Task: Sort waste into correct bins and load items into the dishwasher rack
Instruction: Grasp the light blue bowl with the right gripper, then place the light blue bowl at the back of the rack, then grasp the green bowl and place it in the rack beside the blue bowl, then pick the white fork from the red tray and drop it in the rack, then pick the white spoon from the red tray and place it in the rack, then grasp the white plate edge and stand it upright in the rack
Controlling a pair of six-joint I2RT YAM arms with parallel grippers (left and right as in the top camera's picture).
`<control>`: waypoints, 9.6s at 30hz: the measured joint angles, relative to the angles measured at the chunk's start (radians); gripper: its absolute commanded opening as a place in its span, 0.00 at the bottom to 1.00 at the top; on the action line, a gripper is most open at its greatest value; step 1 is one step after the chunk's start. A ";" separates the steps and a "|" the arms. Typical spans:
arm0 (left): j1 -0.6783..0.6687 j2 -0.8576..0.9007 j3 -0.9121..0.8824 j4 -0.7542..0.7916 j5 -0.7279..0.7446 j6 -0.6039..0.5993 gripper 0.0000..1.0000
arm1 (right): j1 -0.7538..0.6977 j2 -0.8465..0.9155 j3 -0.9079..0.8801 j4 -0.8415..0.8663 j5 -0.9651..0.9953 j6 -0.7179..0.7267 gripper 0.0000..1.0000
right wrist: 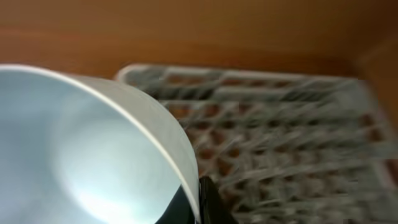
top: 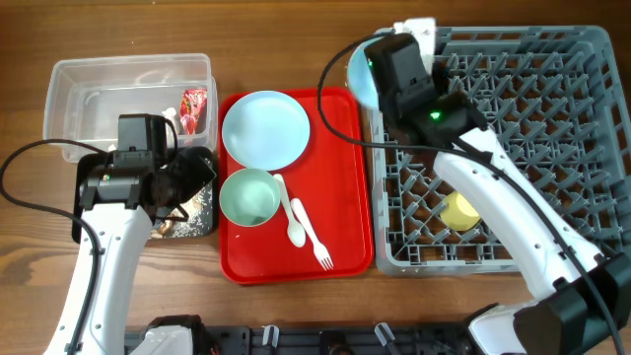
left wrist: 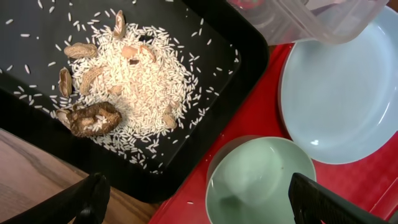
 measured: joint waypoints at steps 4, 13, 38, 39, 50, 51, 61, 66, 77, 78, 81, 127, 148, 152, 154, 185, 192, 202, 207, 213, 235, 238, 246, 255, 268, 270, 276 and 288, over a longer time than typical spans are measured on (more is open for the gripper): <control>0.000 0.000 0.000 0.004 0.000 -0.003 0.94 | -0.062 0.032 0.001 0.288 0.319 -0.180 0.04; 0.000 0.000 0.000 0.007 0.000 -0.003 0.93 | -0.159 0.269 0.001 0.505 0.409 -0.449 0.04; 0.000 0.000 0.000 0.019 0.000 -0.003 0.99 | -0.071 0.027 0.005 -0.089 -0.440 -0.036 0.70; 0.000 0.000 0.000 0.018 -0.003 -0.002 0.99 | -0.071 -0.020 0.006 -0.089 -0.559 -0.042 0.69; 0.292 0.000 0.000 -0.093 -0.043 0.005 1.00 | 0.281 0.270 0.005 -0.105 -0.932 0.035 0.51; 0.293 0.000 0.000 -0.093 -0.043 0.005 1.00 | 0.303 0.304 0.005 -0.095 -0.915 0.071 0.47; 0.293 0.000 0.000 -0.094 -0.040 0.005 1.00 | 0.334 0.441 0.008 -0.030 -0.691 0.293 0.04; 0.293 0.000 0.000 -0.093 -0.040 0.005 1.00 | 0.175 0.150 0.034 -0.062 -0.538 0.269 0.04; 0.293 0.000 0.000 -0.082 -0.040 0.005 1.00 | -0.303 0.018 0.047 0.196 0.300 -0.267 0.04; 0.293 0.000 0.000 -0.080 -0.040 0.005 1.00 | -0.319 0.050 0.046 0.226 0.336 -0.317 0.04; 0.293 0.000 0.000 -0.078 -0.040 0.005 1.00 | -0.330 0.172 0.045 0.306 0.436 -0.428 0.04; 0.293 0.000 0.000 -0.059 -0.029 0.005 1.00 | 0.364 0.288 -0.190 -0.270 -0.768 -0.032 0.74; 0.293 0.000 0.000 -0.059 0.005 0.006 1.00 | 0.368 0.334 -0.222 -0.177 -0.638 0.000 0.16; 0.293 0.000 0.000 -0.059 0.005 0.006 1.00 | 0.368 0.332 -0.223 -0.182 -0.639 0.005 0.04; 0.293 0.000 0.000 -0.059 0.005 0.006 1.00 | 0.368 0.332 -0.223 -0.206 -0.639 0.008 0.04; 0.293 0.000 0.000 -0.056 0.005 0.006 1.00 | -0.074 -0.126 -0.214 -0.180 -0.724 0.012 0.53; 0.293 0.000 0.000 -0.056 0.005 0.006 1.00 | 0.196 -0.023 -0.184 -0.099 -0.830 0.016 0.57; 0.293 0.000 0.000 -0.056 0.005 0.006 1.00 | 0.417 0.330 -0.184 0.049 -0.661 0.398 0.58; 0.293 0.000 0.000 -0.056 0.006 0.006 1.00 | 0.459 0.359 -0.179 -0.018 -0.646 0.534 0.56; 0.293 0.000 0.000 -0.056 0.006 0.006 1.00 | 0.510 0.359 -0.179 -0.027 -0.655 0.597 0.53; 0.293 0.000 0.000 -0.060 0.006 0.006 1.00 | 0.476 0.324 -0.159 -0.089 -0.697 0.609 0.04; 0.293 0.000 0.000 -0.060 0.006 0.006 1.00 | 0.476 0.324 -0.159 -0.089 -0.705 0.576 0.04; 0.293 0.000 0.000 -0.060 0.006 0.010 1.00 | 0.395 0.185 -0.181 -0.225 -0.659 0.514 0.04; 0.293 0.000 0.000 -0.060 0.006 0.009 1.00 | 0.037 -0.199 -0.187 -0.521 -0.634 0.212 0.06; 0.293 0.000 0.000 -0.060 0.009 0.010 1.00 | 0.027 -0.186 -0.272 -0.259 -0.641 0.130 0.63; 0.293 0.000 0.000 -0.058 0.009 0.010 1.00 | 0.027 -0.185 -0.229 -0.061 -0.679 0.082 0.65; 0.293 0.000 0.000 -0.060 0.013 0.010 1.00 | 0.027 -0.013 -0.209 0.311 -0.762 0.092 0.68; 0.293 0.000 0.000 -0.060 0.013 0.010 1.00 | 0.126 0.436 -0.198 0.496 -0.750 0.317 0.38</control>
